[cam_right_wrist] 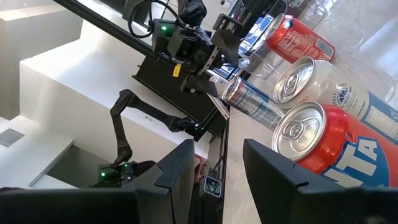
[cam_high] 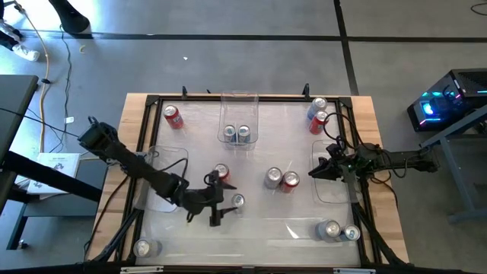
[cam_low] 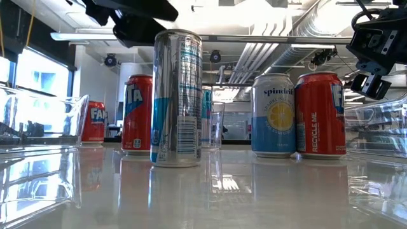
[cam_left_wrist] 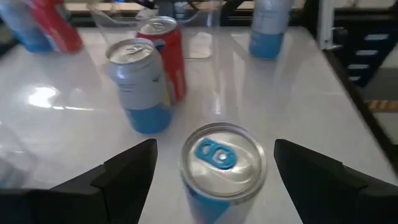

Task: Sort soda cans
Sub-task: Put the left blue soda can into the top center transparent bin

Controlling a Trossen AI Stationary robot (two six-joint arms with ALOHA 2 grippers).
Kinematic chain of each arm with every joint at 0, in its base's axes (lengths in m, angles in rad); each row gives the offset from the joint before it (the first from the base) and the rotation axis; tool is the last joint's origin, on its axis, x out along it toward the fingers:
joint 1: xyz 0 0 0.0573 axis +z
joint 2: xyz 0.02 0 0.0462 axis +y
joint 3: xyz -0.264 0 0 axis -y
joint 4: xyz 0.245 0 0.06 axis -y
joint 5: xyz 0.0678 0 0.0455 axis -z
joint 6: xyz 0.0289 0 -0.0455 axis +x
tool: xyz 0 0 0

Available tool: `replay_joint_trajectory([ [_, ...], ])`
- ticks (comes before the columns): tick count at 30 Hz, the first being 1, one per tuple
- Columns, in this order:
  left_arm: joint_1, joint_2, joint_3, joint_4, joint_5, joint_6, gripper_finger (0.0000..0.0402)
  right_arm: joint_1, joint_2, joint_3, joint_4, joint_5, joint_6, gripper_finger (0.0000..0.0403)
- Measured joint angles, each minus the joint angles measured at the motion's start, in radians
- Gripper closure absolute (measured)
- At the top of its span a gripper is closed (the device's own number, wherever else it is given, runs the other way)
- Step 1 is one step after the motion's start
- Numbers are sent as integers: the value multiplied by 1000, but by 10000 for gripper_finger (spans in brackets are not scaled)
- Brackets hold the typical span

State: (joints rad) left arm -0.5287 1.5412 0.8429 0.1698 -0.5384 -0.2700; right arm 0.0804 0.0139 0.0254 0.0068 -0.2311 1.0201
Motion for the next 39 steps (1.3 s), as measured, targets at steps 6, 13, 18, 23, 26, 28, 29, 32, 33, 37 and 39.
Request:
replay_joint_trajectory([
  [6, 45, -1, 0, -14, 69, -28, 83, 0, 0, 0, 0, 0, 0, 270],
  [13, 79, -1, 0, -25, 141, -42, 83, 0, 0, 0, 0, 0, 0, 270],
  [18, 79, -1, 63, -170, 147, -44, 83, 0, 0, 0, 0, 0, 0, 270],
  [23, 89, -1, 169, -319, 170, -25, 83, 0, 0, 0, 0, 0, 0, 270],
  [26, 102, -1, 200, -373, 224, -23, 83, 0, 1, 0, 0, 0, 0, 270],
  [28, 108, 0, 204, -377, 258, -23, 83, 0, 1, 0, 0, 0, 0, 270],
  [29, 111, 7, 205, -376, 268, -23, 83, 0, 1, 0, 0, 0, 0, 270],
  [32, 112, 40, 205, -379, 279, -6, 83, 0, 1, 0, 0, 0, 0, 270],
  [33, 112, 58, 209, -378, 284, -3, 83, 0, 1, 0, 0, 0, 0, 270],
  [37, 112, 125, 271, -429, 284, 13, 83, 0, 2, 0, 0, 0, 0, 270],
  [39, 112, 147, 310, -471, 276, 14, 83, 0, 4, 0, 0, 0, 0, 270],
])
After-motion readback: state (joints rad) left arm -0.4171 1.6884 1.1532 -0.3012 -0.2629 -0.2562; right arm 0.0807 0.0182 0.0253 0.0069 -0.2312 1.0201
